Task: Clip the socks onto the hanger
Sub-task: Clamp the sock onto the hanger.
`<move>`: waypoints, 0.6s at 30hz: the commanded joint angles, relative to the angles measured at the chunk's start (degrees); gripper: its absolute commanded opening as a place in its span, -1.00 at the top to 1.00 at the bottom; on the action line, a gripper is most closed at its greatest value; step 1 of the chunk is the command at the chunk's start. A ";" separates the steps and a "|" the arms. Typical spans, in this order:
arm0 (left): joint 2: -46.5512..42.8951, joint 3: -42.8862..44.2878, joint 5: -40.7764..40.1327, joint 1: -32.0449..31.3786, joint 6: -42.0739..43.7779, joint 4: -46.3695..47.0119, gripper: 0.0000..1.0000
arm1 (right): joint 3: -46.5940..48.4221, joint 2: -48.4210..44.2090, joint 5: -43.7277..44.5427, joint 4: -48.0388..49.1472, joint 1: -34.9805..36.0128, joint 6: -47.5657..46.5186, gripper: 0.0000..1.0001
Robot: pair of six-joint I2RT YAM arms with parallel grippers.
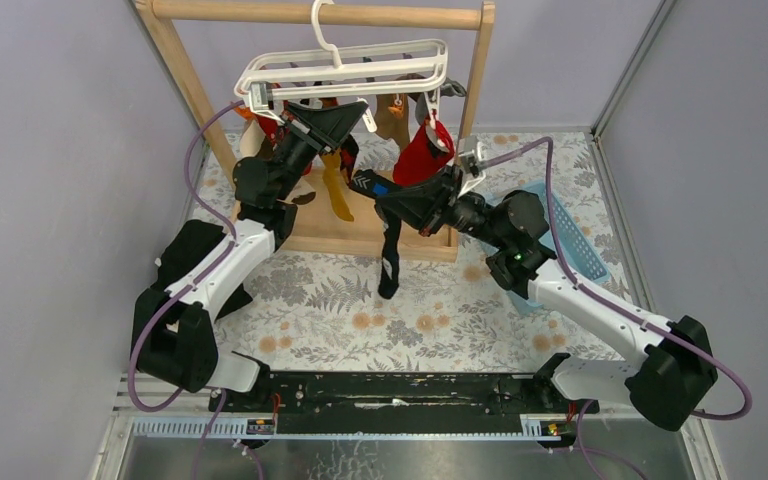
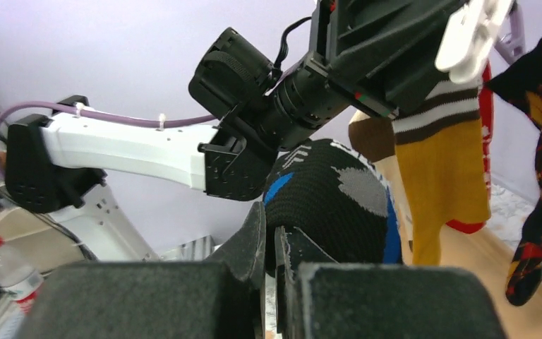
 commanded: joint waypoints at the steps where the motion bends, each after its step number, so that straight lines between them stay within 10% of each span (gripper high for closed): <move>1: -1.63 1.61 2.72 -1.19 -2.54 -2.74 1.00 | 5.06 -3.59 11.48 -10.58 5.02 -22.20 1.00; 18: -0.62 2.40 3.64 -1.22 -4.46 -3.33 1.00 | 5.01 -3.88 39.87 -8.39 13.16 -47.60 1.00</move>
